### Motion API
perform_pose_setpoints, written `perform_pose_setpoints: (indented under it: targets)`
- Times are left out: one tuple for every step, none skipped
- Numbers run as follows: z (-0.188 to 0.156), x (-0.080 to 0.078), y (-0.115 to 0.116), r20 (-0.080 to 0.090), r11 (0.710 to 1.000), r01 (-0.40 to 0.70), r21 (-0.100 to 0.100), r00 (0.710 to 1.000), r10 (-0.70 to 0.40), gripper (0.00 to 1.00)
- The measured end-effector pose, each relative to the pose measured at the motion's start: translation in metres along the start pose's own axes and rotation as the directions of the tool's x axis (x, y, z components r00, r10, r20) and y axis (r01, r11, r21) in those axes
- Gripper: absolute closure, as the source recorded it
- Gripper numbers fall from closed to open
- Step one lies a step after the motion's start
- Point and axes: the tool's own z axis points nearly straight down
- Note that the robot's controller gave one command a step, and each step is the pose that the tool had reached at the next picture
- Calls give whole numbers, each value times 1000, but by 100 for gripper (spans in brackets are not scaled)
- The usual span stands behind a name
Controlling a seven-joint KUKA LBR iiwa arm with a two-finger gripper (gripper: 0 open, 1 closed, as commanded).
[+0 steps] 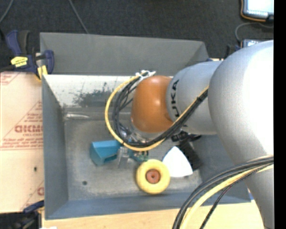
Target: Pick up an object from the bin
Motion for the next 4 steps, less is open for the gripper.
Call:
perform_pose_setpoints:
  targets:
    - [-38,6,3,-16,1000,-3,7,1000,3,100]
    - [-100,-13,7,-8,998,60,5,998,-60,100]
    - [-89,9,21,5,999,53,1,999,-53,100]
    - [-89,6,27,-30,999,46,9,998,-46,100]
